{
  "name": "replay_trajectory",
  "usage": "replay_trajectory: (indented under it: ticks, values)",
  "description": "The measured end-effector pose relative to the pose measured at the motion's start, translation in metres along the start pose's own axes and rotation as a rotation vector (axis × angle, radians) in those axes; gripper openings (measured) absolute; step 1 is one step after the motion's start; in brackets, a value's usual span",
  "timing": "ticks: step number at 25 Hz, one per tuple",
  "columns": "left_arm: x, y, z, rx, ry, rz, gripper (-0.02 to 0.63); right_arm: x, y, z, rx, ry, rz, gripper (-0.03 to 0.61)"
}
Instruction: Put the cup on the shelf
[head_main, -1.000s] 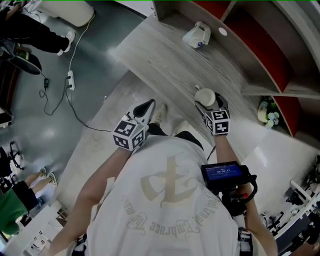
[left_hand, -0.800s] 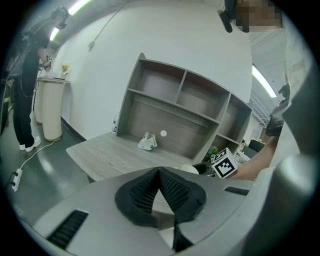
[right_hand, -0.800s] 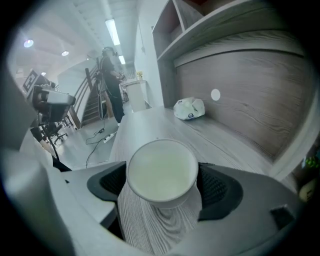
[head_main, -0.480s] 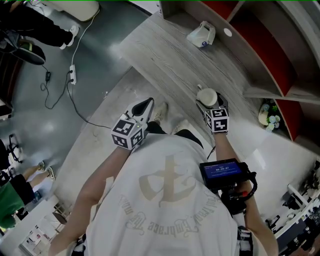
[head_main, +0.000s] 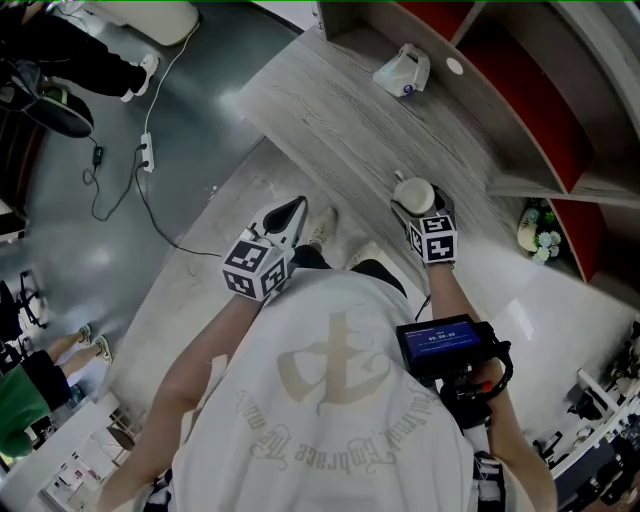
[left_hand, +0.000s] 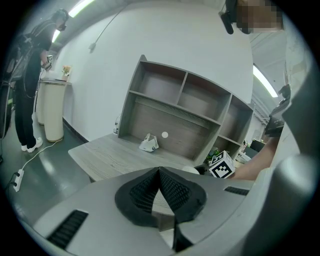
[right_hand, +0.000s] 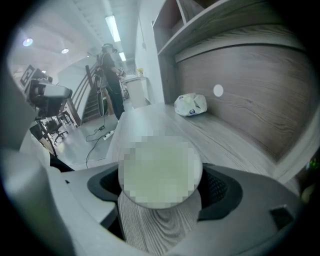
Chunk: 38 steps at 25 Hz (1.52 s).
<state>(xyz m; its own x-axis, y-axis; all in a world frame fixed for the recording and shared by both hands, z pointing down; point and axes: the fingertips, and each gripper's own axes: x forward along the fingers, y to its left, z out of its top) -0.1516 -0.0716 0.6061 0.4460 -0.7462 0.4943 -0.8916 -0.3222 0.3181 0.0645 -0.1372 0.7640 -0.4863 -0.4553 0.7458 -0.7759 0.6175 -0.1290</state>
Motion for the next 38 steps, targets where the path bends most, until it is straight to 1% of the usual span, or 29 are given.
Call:
replay_trajectory:
  ticks: [5,17,28,38]
  values:
    - [0.002,0.001,0.001,0.005,0.003,-0.005,0.002,-0.001,0.001,0.000,0.004,-0.003,-0.003,0.439]
    - [0.011,-0.011,0.004,0.027,0.003,-0.043,0.002,-0.021,0.000,0.009,0.020,-0.066,0.005,0.439]
    - [0.022,-0.053,0.005,0.050,-0.007,-0.086,0.002,-0.073,-0.007,0.018,0.049,-0.126,0.033,0.439]
    - [0.032,-0.088,0.008,0.106,-0.006,-0.123,0.002,-0.118,-0.021,0.011,0.084,-0.207,0.015,0.439]
